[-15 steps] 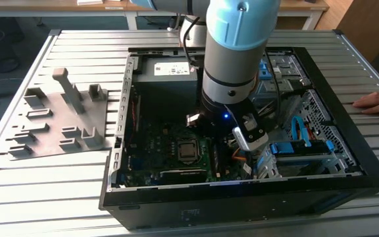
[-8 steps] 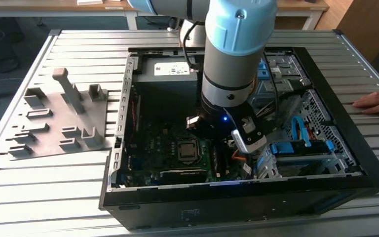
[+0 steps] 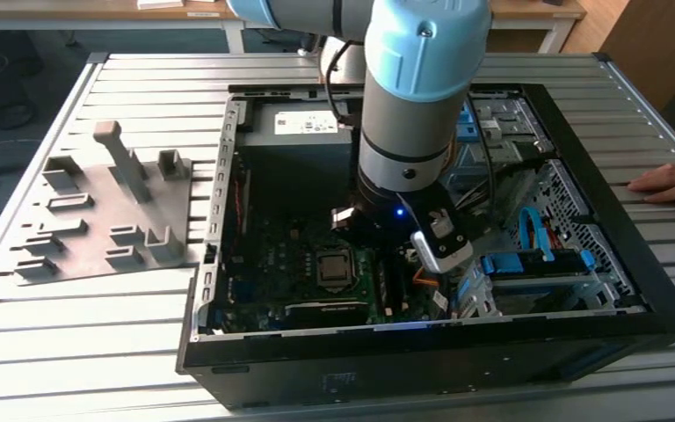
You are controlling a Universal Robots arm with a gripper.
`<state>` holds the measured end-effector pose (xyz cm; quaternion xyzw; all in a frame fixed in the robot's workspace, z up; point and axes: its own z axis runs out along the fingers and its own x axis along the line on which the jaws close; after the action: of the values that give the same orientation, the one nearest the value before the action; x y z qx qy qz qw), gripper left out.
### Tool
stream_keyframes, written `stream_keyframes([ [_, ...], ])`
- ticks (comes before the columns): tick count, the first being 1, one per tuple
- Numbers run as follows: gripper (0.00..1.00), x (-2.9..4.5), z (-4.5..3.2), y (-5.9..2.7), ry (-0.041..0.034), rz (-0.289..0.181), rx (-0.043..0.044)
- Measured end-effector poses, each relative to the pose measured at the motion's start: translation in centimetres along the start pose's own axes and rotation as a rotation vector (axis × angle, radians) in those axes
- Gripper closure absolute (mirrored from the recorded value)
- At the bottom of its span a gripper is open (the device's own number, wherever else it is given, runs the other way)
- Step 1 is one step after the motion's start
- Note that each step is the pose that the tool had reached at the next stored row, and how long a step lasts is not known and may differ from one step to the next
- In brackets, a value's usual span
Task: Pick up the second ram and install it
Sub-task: 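Insert the second ram into the second slot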
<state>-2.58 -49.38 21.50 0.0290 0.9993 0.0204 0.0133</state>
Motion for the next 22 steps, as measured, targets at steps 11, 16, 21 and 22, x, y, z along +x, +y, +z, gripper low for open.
stream_keyframes([
  [11, 0.86, 0.06, 0.42, 0.04, 0.0001, 0.000, 0.0014],
  [16, 0.86, 0.06, 0.47, 0.07, 0.0001, -0.004, 0.0009],
  [21, 0.86, 0.06, 0.47, 0.07, 0.0002, -0.005, 0.0009],
  [22, 0.86, 0.06, 0.47, 0.07, 0.0002, -0.005, 0.0009],
])
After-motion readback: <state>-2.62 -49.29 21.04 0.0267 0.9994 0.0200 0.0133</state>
